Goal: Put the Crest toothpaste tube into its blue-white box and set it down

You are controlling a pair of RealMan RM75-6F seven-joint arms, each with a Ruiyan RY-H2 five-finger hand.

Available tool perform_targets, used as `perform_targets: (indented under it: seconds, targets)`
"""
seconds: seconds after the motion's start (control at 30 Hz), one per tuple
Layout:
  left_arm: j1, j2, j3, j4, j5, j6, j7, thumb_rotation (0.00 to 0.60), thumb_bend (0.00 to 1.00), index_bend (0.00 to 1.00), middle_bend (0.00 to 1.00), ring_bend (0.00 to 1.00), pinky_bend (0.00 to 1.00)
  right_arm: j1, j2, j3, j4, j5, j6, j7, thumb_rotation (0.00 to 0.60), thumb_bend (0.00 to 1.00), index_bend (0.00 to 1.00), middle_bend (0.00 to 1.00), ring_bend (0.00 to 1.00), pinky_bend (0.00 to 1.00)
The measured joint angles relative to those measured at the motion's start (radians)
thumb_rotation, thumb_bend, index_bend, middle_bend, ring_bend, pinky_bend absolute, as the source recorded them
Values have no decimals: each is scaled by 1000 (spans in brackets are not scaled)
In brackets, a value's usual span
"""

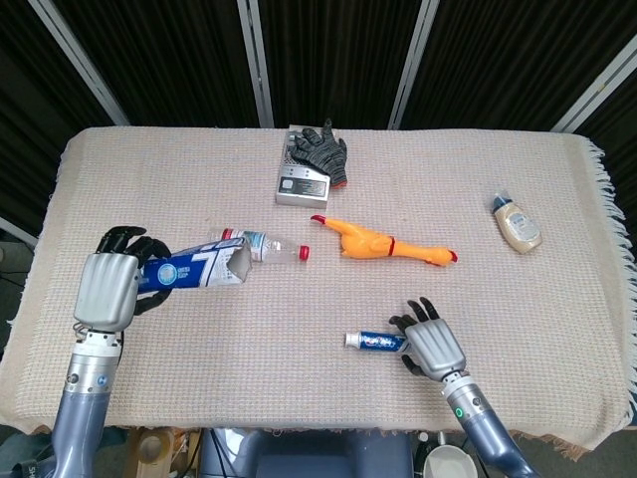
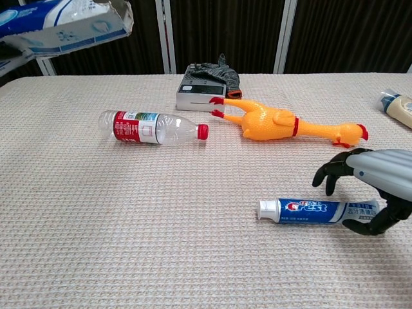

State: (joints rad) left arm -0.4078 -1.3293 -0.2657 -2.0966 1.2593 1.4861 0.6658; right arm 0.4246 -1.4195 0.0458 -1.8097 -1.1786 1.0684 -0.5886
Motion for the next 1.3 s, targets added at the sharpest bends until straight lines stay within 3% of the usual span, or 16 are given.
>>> perform_targets:
  seconds: [0.23,1.1,1.3]
  targets:
    - [-9,-20,9,2,-1,9,28,600,311,462,464,247,200,-6,-17,-21,73,-55,11,70,600,345,279,422,118,0]
    - [-15,-44,35,27,-14,20,34,600,311,469,464,247,200,-37,-46,-61,167,-153,46,212,600,345,307,441,132,0]
    - [-17,-52,39,30,-14,22,38,600,311,470,464,247,200,-41,-52,-60,177,-178,61,224,600,345,354,448,141,0]
